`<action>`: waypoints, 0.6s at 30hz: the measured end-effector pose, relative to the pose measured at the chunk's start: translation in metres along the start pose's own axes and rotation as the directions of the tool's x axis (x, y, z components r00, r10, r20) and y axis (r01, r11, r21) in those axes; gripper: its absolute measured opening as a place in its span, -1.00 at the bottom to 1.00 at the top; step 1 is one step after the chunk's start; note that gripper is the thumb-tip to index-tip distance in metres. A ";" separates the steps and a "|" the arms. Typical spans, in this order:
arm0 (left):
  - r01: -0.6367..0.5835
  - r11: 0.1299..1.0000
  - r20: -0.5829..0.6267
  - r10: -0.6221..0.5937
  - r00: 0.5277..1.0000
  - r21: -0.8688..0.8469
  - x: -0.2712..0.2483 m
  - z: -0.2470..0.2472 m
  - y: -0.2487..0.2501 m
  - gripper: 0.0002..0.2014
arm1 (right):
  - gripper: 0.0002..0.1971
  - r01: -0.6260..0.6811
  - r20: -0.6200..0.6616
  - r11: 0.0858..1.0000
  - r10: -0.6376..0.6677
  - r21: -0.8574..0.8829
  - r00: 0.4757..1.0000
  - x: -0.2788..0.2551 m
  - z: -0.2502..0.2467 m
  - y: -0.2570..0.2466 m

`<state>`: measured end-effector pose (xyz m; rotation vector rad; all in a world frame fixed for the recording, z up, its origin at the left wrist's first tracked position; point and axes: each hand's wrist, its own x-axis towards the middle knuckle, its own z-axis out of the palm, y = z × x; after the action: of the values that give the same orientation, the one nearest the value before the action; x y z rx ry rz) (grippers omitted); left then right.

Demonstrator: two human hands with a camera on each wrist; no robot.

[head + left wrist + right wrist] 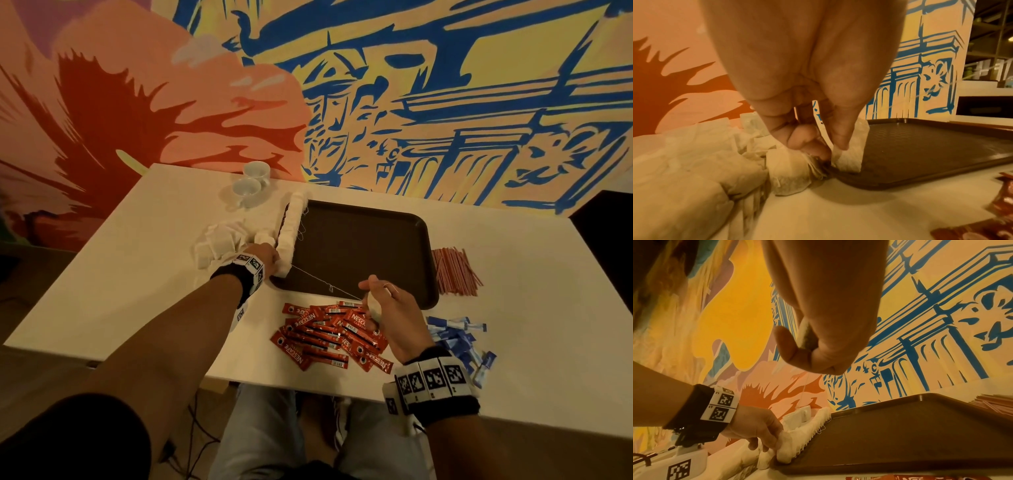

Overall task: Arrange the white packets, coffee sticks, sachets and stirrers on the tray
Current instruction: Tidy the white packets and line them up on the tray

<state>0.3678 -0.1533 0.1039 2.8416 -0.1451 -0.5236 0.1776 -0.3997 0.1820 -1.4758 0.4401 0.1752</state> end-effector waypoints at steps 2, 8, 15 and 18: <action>0.024 1.000 -0.004 -0.024 1.000 0.016 0.004 -0.001 0.001 -0.74 | -0.67 0.002 -0.010 1.000 -0.002 0.002 1.000 0.000 -0.002 0.000; 0.055 0.998 -0.068 -0.053 0.996 0.020 0.014 0.000 0.003 -0.76 | -0.67 -0.019 -0.010 1.000 0.019 0.003 1.000 -0.001 -0.003 0.001; 0.099 0.995 -0.105 -0.097 0.990 0.011 0.018 0.007 0.006 -0.64 | -0.67 -0.030 0.002 1.000 0.030 -0.004 1.000 -0.001 -0.003 0.001; 0.089 0.996 -0.132 -0.092 0.987 -0.031 0.017 0.006 0.004 -0.61 | -0.66 -0.026 0.000 1.000 0.026 -0.017 1.000 0.000 -0.003 0.001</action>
<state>0.3809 -0.1610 0.0936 2.8577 0.0153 -0.3492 0.1762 -0.4021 0.1810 -1.4869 0.4591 0.1997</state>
